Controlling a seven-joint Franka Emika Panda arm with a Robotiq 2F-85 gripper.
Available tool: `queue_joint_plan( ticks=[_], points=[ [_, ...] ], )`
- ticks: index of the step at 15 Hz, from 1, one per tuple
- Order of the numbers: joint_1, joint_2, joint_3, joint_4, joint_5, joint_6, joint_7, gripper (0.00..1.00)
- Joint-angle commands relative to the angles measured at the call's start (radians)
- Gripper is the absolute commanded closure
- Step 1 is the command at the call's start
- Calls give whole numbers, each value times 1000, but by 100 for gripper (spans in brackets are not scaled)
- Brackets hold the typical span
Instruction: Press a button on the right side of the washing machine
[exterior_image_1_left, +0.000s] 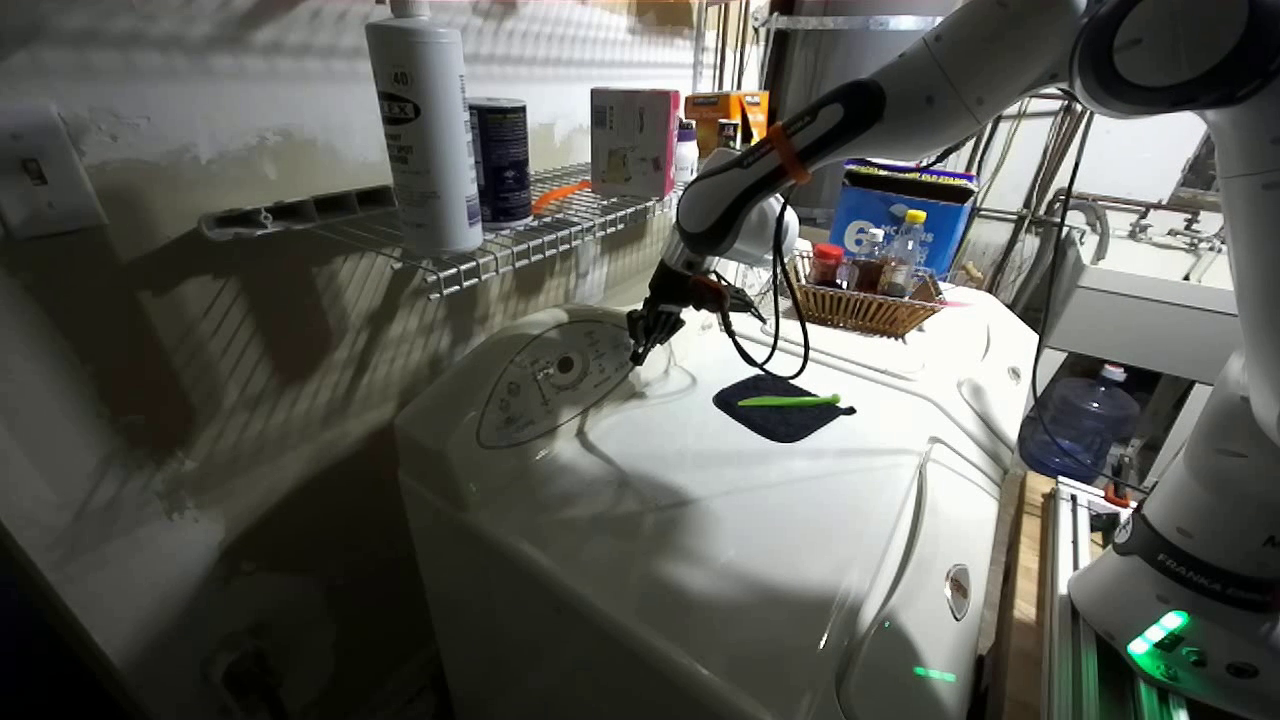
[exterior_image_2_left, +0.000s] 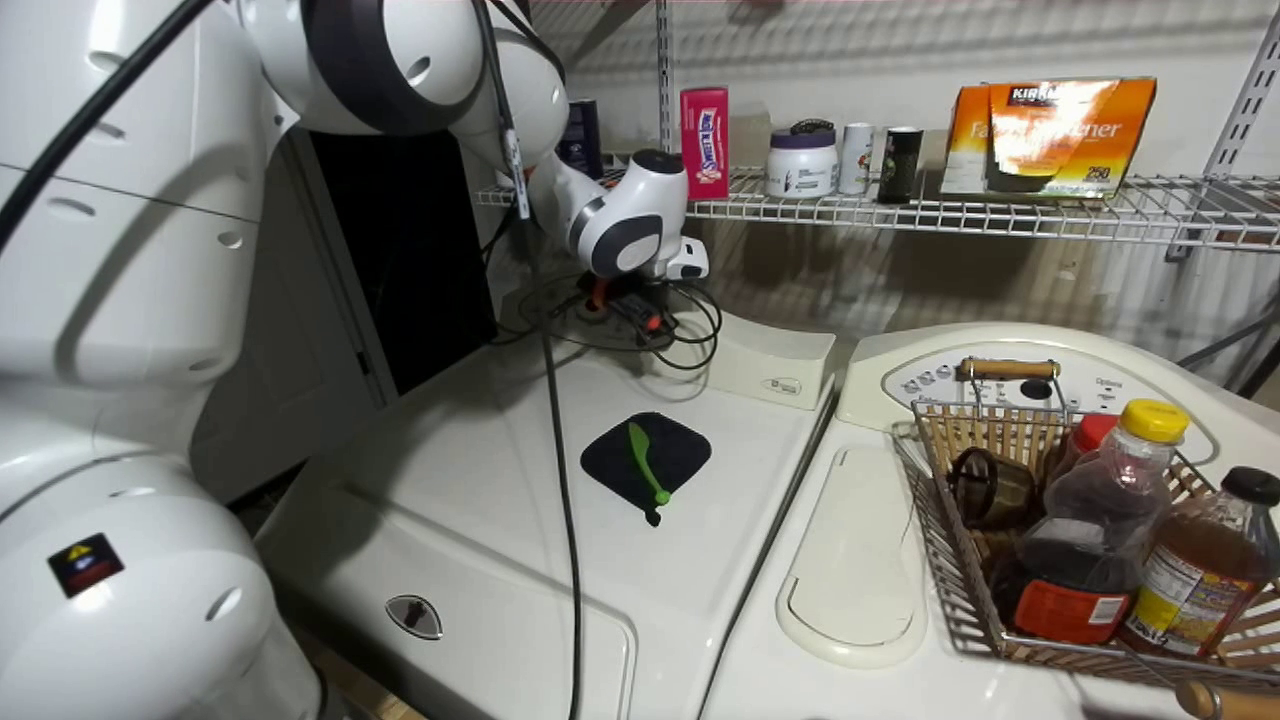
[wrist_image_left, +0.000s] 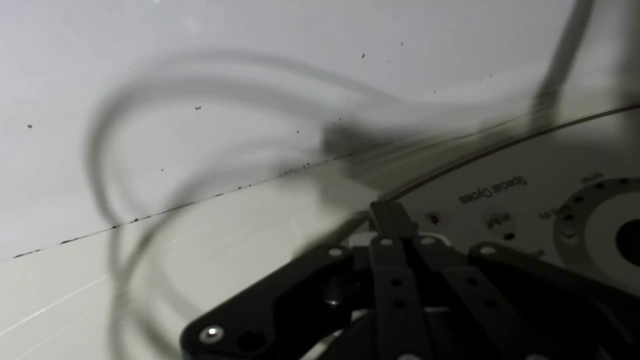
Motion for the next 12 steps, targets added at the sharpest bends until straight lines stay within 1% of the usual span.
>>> queue_joint_plan(
  ticks=[1,12],
  points=[
    [-7,-6,0,4,-27,-23,-4,100],
    [0,12,-5,23,-34,-29,13,100]
  ],
)
